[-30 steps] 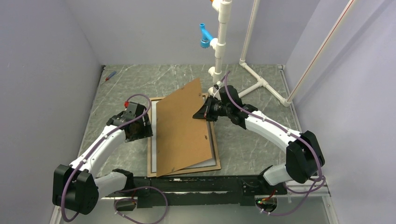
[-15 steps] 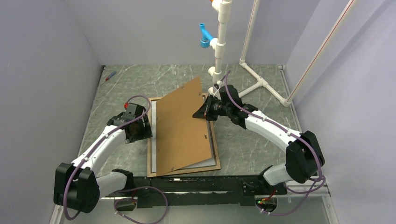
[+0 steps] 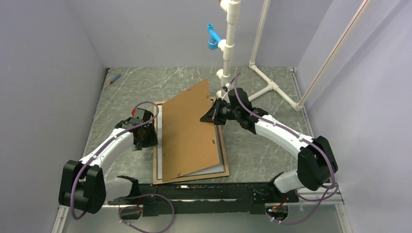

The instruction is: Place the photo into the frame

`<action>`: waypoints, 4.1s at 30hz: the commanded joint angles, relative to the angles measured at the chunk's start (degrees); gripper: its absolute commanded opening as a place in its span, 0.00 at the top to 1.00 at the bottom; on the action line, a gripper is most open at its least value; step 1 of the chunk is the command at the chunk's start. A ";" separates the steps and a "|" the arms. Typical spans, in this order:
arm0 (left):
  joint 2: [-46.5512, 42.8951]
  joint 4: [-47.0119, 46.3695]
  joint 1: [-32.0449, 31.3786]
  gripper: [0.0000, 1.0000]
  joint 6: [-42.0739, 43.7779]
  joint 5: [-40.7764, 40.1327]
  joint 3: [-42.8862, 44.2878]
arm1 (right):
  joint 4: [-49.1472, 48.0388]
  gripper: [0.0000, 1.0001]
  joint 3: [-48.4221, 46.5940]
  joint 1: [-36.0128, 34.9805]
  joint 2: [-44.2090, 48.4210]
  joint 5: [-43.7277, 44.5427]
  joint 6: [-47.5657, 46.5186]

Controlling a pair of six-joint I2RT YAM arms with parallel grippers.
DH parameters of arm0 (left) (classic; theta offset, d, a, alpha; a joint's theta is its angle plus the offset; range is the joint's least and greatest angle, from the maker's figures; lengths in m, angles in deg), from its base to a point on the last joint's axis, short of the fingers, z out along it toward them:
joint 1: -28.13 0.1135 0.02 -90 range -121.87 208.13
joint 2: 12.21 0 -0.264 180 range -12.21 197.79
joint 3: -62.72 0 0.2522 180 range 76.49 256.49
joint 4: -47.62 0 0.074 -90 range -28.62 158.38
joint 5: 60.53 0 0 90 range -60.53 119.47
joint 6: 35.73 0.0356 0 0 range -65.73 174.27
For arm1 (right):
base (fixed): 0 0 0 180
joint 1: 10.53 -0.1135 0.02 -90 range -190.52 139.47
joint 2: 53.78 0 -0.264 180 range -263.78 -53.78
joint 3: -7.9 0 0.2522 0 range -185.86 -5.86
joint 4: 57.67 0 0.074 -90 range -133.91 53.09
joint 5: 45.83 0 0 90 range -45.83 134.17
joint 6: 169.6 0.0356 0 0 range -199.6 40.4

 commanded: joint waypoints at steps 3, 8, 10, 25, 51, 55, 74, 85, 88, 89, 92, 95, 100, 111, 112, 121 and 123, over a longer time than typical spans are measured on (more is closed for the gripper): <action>1.46 -2.50 0.31 0.34 0.24 0.91 -1.24 | -9.91 1.00 -4.94 0.25 0.65 -0.85 1.25; 2.40 -2.79 0.35 0.38 0.11 0.19 -1.33 | -9.38 1.00 -5.69 0.27 0.22 -0.39 0.82; 2.82 -3.03 0.31 0.42 0.19 0.03 -1.25 | -9.30 1.00 -5.92 0.29 0.14 -0.22 0.72; 11.17 -5.97 0.26 0.59 2.59 -1.10 2.03 | -10.82 1.00 -5.59 0.13 0.15 -1.11 1.87; 10.94 -11.57 0.22 0.44 4.45 6.70 2.63 | -11.97 1.00 -3.85 0.24 0.12 -0.74 1.42; 14.24 -10.75 0.22 0.56 4.92 5.14 3.08 | -11.27 1.00 -3.82 0.28 0.31 -0.66 1.13; 20.68 -6.84 0.22 0.65 11.02 -3.51 10.92 | -10.91 1.00 -2.62 0.27 0.18 0.19 -0.05; 4.15 -4.00 0.22 0.13 7.67 -0.34 8.96 | -12.15 1.00 -0.62 -0.23 0.74 2.47 -0.19; 0.21 -3.12 0.35 0.15 6.41 -1.08 7.74 | -13.51 1.00 -0.04 -0.26 0.52 3.10 0.44; -0.80 -2.87 0.39 0.15 5.93 -1.27 7.32 | -13.88 1.00 0.03 -0.26 0.36 3.26 0.60; -3.47 -2.54 0.48 0.15 5.19 -0.60 5.92 | -15.00 1.00 0.27 -0.26 0.06 4.03 1.25; -5.08 -2.73 0.57 0.16 4.86 0.30 4.83 | -15.95 1.00 0.70 -0.34 0.09 5.16 1.81; -5.30 -2.60 0.57 0.16 4.95 1.28 4.31 | -17.21 1.00 1.50 -0.43 -0.02 6.31 2.55; -4.53 -2.62 0.58 0.17 4.96 2.19 4.13 | -16.42 1.00 0.55 -1.09 -2.93 4.92 2.61; -4.57 -2.36 0.57 0.17 5.03 1.93 4.34 | -16.09 1.00 0.41 -1.22 -3.02 4.45 2.69; -6.04 0.60 0.57 0.12 5.62 1.44 8.44 | -15.14 1.00 1.82 -2.09 -3.51 -0.57 5.47; -6.23 0.78 0.62 0.12 5.82 1.75 9.03 | -14.94 1.00 2.20 -2.47 -3.44 -1.06 5.68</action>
